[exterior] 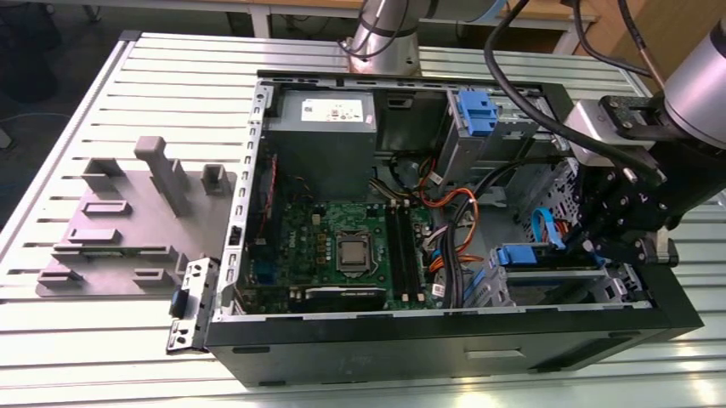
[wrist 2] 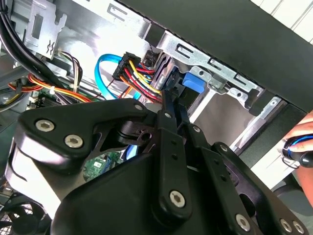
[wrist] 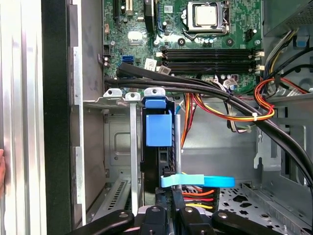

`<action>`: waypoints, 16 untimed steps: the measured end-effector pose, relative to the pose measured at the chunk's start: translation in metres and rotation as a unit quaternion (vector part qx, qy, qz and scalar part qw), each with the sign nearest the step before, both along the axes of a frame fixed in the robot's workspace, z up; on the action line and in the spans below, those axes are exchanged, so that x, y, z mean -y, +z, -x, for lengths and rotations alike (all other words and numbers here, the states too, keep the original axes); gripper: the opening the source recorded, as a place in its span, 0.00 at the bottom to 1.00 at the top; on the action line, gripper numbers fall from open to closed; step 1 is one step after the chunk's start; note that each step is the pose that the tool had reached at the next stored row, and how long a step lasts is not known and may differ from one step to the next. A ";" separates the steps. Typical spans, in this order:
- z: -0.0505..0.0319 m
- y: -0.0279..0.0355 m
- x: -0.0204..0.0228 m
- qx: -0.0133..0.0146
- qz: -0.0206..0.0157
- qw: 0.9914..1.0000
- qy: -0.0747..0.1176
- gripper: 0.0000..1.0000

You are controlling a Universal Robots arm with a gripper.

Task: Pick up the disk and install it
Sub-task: 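Insert the second disk wire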

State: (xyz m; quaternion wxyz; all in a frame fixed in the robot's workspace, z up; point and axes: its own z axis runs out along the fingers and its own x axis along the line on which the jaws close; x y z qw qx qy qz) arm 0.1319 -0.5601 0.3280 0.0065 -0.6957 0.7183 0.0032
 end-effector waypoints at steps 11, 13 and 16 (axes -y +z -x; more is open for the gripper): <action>0.0000 0.0001 0.0000 0.000 0.000 1.000 0.000 0.24; 0.0000 0.0025 0.0000 0.000 0.000 1.000 0.000 0.24; 0.0000 0.0086 0.0000 0.000 0.000 1.000 0.000 0.24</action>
